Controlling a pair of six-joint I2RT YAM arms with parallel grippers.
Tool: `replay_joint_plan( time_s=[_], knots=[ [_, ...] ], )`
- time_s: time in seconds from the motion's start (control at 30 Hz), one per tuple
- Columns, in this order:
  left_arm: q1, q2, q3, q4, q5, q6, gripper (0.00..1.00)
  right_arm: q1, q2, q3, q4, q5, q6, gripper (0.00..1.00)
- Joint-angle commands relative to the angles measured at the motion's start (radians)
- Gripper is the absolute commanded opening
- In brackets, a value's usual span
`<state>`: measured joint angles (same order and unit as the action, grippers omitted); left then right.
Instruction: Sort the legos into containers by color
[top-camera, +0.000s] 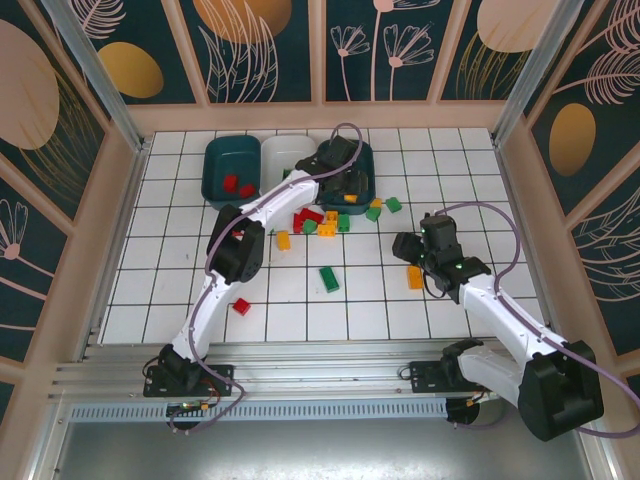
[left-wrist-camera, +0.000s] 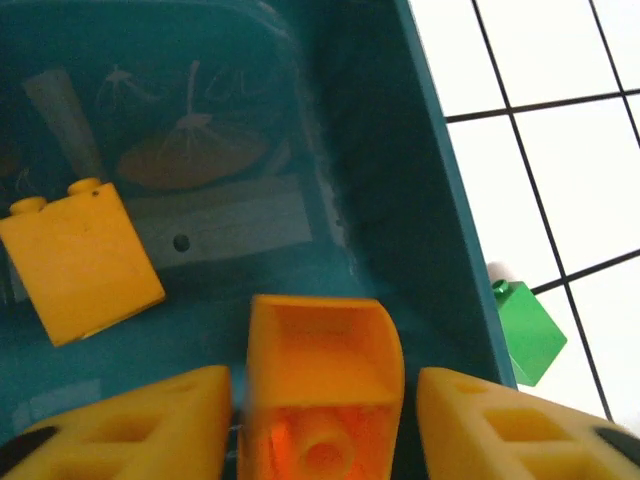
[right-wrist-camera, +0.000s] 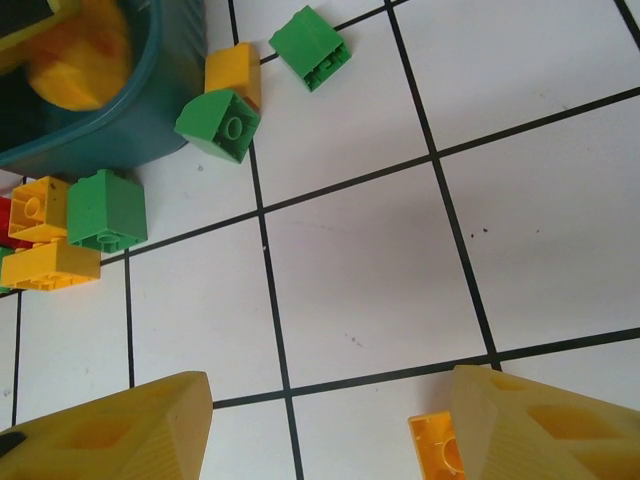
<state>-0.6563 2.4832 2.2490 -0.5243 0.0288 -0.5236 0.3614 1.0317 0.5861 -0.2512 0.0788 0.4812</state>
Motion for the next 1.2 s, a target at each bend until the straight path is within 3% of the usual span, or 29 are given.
replay_joint_plan(
  time_s=[0.0, 0.1, 0.27, 0.33, 0.43, 0.5, 0.57, 0.73, 0.93, 1.17],
  knots=[
    [0.014, 0.0, 0.052, -0.025, -0.003, 0.012, 0.58, 0.006, -0.019, 0.017, -0.03, -0.007, 0.004, 0.65],
    [0.015, -0.047, 0.055, -0.026, 0.006, 0.02, 0.77, 0.042, -0.021, 0.038, -0.044, 0.011, 0.012, 0.65],
    [0.019, -0.226, -0.024, -0.016, -0.026, 0.051, 0.82, 0.17, -0.006, 0.066, -0.043, 0.053, 0.024, 0.65],
    [0.03, -0.37, -0.184, 0.043, -0.053, 0.048, 0.85, 0.249, 0.026, 0.069, -0.017, 0.048, 0.031, 0.65],
    [0.072, -0.66, -0.561, 0.237, -0.056, 0.003, 0.99, 0.386, 0.115, 0.08, 0.03, 0.062, 0.036, 0.65],
    [0.118, -0.871, -0.823, 0.357, -0.05, -0.06, 0.99, 0.466, 0.188, 0.102, 0.052, 0.077, 0.021, 0.66],
    [0.156, -1.075, -1.085, 0.427, -0.113, -0.134, 0.99, 0.533, 0.268, 0.139, 0.059, 0.087, -0.003, 0.67],
    [0.17, -1.471, -1.52, 0.378, -0.265, -0.257, 0.99, 0.582, 0.413, 0.204, 0.067, 0.05, -0.06, 0.7],
    [0.172, -1.801, -1.786, 0.35, -0.203, -0.43, 0.98, 0.585, 0.555, 0.28, 0.053, 0.02, -0.123, 0.68],
    [0.172, -1.898, -1.873, 0.342, -0.178, -0.501, 0.98, 0.611, 0.666, 0.362, 0.03, 0.05, -0.108, 0.51]
  ],
)
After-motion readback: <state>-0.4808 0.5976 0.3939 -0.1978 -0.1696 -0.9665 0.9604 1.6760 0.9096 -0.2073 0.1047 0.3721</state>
